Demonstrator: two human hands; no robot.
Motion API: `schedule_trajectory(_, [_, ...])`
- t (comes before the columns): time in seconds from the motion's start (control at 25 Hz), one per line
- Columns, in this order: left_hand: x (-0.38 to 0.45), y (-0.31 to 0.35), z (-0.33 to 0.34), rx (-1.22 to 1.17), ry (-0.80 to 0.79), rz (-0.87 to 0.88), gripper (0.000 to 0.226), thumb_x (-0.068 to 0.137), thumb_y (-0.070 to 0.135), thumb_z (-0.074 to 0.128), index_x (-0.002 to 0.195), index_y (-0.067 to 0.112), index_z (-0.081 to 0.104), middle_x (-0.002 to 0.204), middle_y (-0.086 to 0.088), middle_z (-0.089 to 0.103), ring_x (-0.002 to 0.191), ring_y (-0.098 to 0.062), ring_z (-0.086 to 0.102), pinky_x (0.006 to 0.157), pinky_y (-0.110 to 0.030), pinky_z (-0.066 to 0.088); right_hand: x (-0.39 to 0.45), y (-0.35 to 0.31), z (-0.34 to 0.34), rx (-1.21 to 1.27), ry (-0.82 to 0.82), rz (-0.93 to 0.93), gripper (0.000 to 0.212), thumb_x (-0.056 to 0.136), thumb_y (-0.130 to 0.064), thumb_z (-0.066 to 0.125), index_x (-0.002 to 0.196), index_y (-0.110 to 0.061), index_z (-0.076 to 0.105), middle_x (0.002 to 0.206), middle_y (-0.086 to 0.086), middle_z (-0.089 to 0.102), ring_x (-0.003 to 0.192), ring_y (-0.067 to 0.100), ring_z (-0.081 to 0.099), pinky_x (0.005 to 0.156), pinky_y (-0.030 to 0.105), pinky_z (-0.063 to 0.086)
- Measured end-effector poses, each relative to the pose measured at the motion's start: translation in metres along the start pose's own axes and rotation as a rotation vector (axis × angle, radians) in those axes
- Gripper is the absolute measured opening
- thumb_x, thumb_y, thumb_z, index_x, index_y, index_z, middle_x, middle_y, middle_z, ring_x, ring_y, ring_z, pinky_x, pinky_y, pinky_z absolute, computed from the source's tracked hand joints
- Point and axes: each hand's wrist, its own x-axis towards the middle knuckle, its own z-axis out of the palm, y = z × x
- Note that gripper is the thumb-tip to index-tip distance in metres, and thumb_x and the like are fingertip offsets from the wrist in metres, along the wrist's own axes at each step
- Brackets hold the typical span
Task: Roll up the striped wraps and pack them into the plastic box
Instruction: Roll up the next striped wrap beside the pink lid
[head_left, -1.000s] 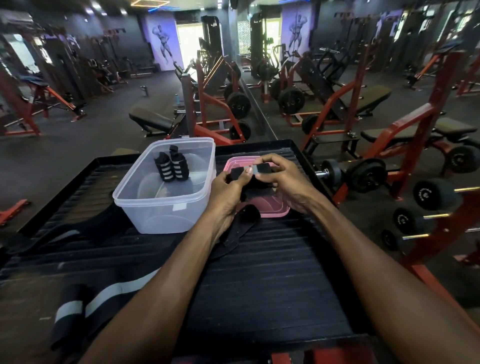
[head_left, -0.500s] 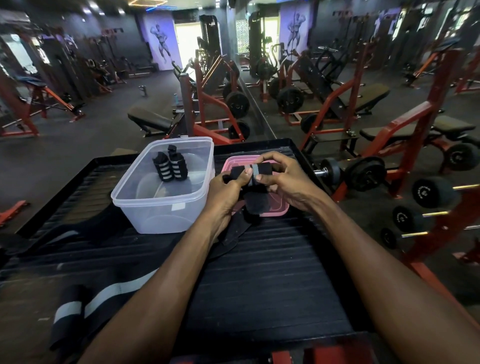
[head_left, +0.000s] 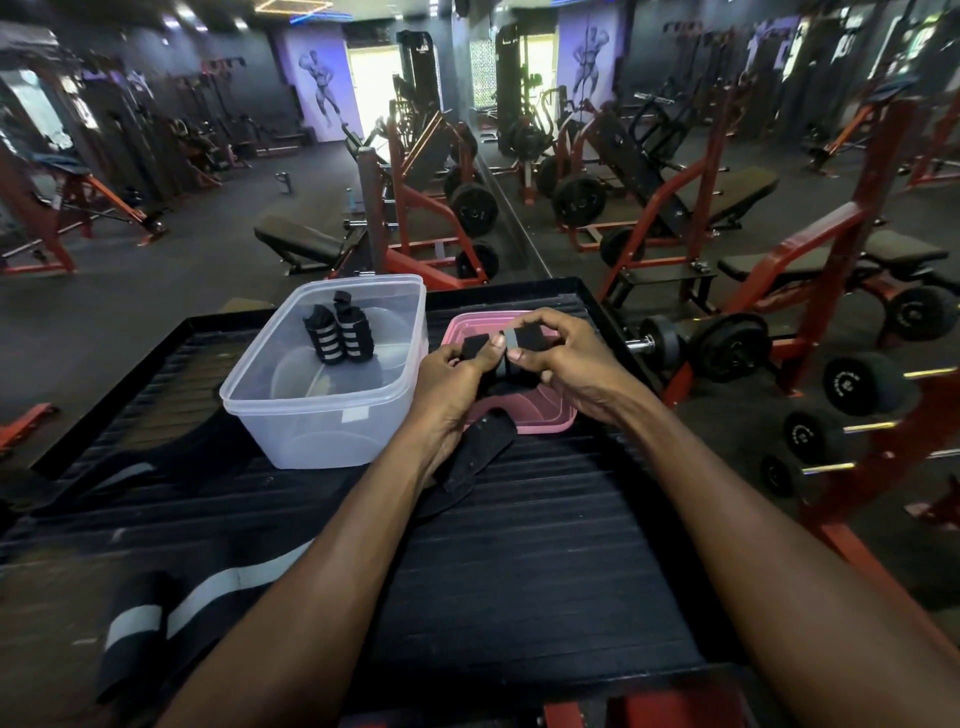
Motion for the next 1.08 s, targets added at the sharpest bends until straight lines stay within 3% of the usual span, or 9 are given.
schedule_trajectory(0.12, [-0.001, 0.001, 0.001, 0.070, 0.093, 0.053, 0.031, 0.085, 0.011, 0.079, 0.113, 0.003, 0.067, 0.103, -0.015, 0.075, 0.099, -0.031, 0.073, 0.096, -0.047, 0.058, 0.001, -0.001, 0.000, 0.064, 0.003, 0.071, 0.017, 0.089, 0.006, 0.064, 0.099, -0.007, 0.060, 0.087, 0.011, 0.065, 0.071, 0.015, 0.070, 0.059, 0.027, 0.058])
schedule_trajectory(0.28, [-0.002, 0.002, 0.000, 0.128, 0.085, 0.094, 0.037, 0.084, 0.005, 0.078, 0.118, 0.006, 0.065, 0.108, -0.010, 0.073, 0.103, -0.026, 0.071, 0.094, -0.041, 0.058, 0.003, 0.003, 0.002, 0.025, 0.024, 0.064, 0.006, 0.092, -0.002, 0.065, 0.094, -0.005, 0.060, 0.095, 0.015, 0.061, 0.077, 0.023, 0.069, 0.059, 0.033, 0.060])
schedule_trajectory(0.36, [-0.003, 0.002, 0.001, 0.084, 0.034, 0.080, 0.035, 0.086, 0.008, 0.077, 0.118, 0.002, 0.066, 0.100, -0.010, 0.076, 0.089, -0.023, 0.074, 0.083, -0.038, 0.060, 0.003, 0.004, 0.001, -0.006, 0.079, 0.007, 0.009, 0.091, 0.001, 0.065, 0.094, -0.005, 0.061, 0.098, 0.018, 0.060, 0.079, 0.027, 0.068, 0.058, 0.033, 0.060])
schedule_trajectory(0.48, [-0.006, 0.003, 0.003, 0.093, 0.003, 0.088, 0.025, 0.090, 0.009, 0.074, 0.114, 0.004, 0.071, 0.090, -0.007, 0.076, 0.068, -0.012, 0.070, 0.069, -0.030, 0.054, 0.005, 0.006, -0.004, -0.010, 0.082, -0.033, 0.021, 0.087, 0.006, 0.068, 0.104, -0.003, 0.060, 0.106, 0.022, 0.060, 0.090, 0.037, 0.067, 0.073, 0.051, 0.061])
schedule_trajectory(0.56, [-0.007, 0.005, 0.002, 0.119, 0.026, 0.121, 0.021, 0.089, 0.003, 0.072, 0.105, 0.017, 0.073, 0.093, -0.004, 0.076, 0.075, -0.013, 0.071, 0.071, -0.028, 0.057, 0.005, 0.004, -0.005, 0.043, 0.056, 0.007, 0.028, 0.084, 0.010, 0.068, 0.105, -0.005, 0.057, 0.105, 0.020, 0.060, 0.091, 0.036, 0.067, 0.078, 0.054, 0.060])
schedule_trajectory(0.64, [-0.007, 0.004, 0.001, 0.153, 0.027, 0.156, 0.031, 0.088, -0.002, 0.072, 0.100, 0.027, 0.071, 0.097, 0.000, 0.076, 0.090, -0.017, 0.073, 0.083, -0.033, 0.060, 0.005, 0.002, -0.004, 0.105, -0.005, 0.061, 0.025, 0.086, 0.006, 0.067, 0.104, -0.007, 0.056, 0.100, 0.016, 0.064, 0.084, 0.029, 0.069, 0.072, 0.045, 0.061])
schedule_trajectory(0.76, [-0.009, 0.002, 0.001, 0.222, -0.013, 0.203, 0.038, 0.086, -0.004, 0.072, 0.108, 0.027, 0.069, 0.102, 0.002, 0.075, 0.100, -0.018, 0.071, 0.093, -0.038, 0.059, 0.006, 0.005, -0.005, -0.001, -0.059, 0.084, 0.022, 0.090, -0.006, 0.068, 0.111, -0.002, 0.061, 0.099, 0.017, 0.067, 0.080, 0.026, 0.069, 0.065, 0.036, 0.057])
schedule_trajectory(1.0, [-0.010, 0.003, 0.007, 0.102, 0.044, 0.110, 0.049, 0.088, -0.001, 0.071, 0.133, 0.008, 0.055, 0.117, -0.011, 0.072, 0.107, -0.023, 0.071, 0.085, -0.030, 0.060, 0.007, 0.012, -0.002, -0.090, 0.080, -0.038, 0.015, 0.087, -0.007, 0.073, 0.095, -0.014, 0.063, 0.098, 0.009, 0.068, 0.089, 0.028, 0.070, 0.079, 0.044, 0.060])
schedule_trajectory(1.08, [-0.010, 0.003, 0.007, 0.084, 0.094, 0.090, 0.051, 0.092, -0.003, 0.065, 0.138, 0.009, 0.046, 0.119, -0.012, 0.069, 0.103, -0.020, 0.070, 0.075, -0.025, 0.059, 0.007, 0.013, 0.001, -0.023, 0.068, 0.035, 0.024, 0.082, -0.004, 0.076, 0.092, -0.012, 0.055, 0.100, 0.015, 0.065, 0.088, 0.036, 0.069, 0.069, 0.042, 0.060])
